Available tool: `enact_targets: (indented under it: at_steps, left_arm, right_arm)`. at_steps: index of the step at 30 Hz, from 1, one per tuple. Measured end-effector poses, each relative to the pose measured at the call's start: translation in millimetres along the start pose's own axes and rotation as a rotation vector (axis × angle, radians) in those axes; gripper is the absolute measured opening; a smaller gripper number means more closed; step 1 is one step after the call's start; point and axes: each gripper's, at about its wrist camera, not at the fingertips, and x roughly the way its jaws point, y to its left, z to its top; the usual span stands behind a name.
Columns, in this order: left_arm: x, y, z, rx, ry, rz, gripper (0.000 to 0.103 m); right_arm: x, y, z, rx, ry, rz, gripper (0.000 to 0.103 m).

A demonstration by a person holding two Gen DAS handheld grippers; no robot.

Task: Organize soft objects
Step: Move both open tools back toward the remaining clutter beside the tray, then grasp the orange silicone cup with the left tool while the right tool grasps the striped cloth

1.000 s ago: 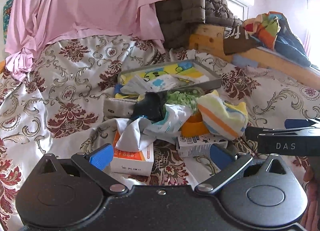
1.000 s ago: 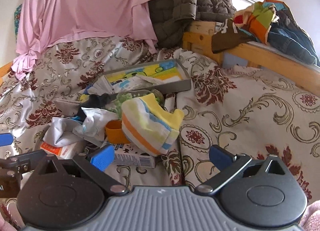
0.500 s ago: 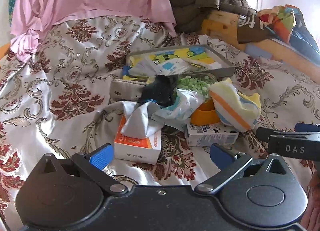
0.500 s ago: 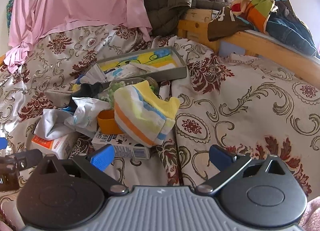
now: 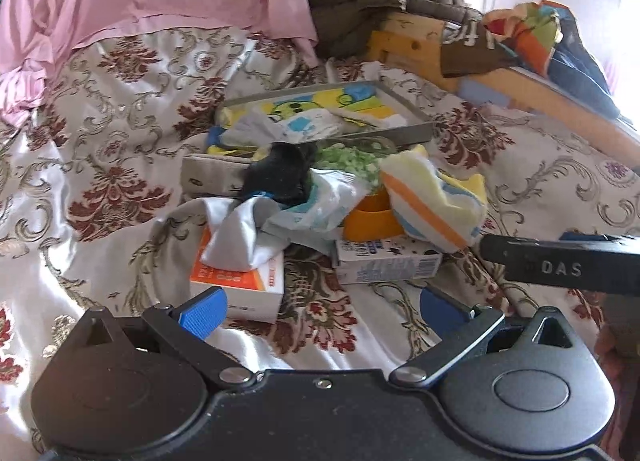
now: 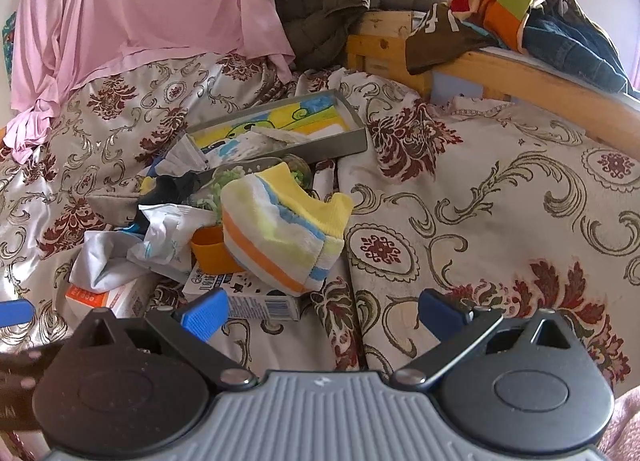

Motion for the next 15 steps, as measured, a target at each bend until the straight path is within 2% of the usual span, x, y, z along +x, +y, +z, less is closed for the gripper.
enact_targets:
  at_steps: [3,8,15]
  left_arm:
    - [4.4,-1.5,-1.7,0.016,0.013,-0.004,0.102]
    - [5.9,3.0,-1.7,-0.014,0.012,-0.006,0.102]
    - [-6.2,-2.4,1.6,-0.059,0.018,0.034,0.102]
  right_arm:
    - [0.5,0.1,0.2,0.0,-0.003,0.002,0.103]
    - [1.8,0.1,0.4,-0.009,-0.016,0.003,0.103]
    - [-30.7,-6.1,0.6,-0.001,-0.094,0.085,0.103]
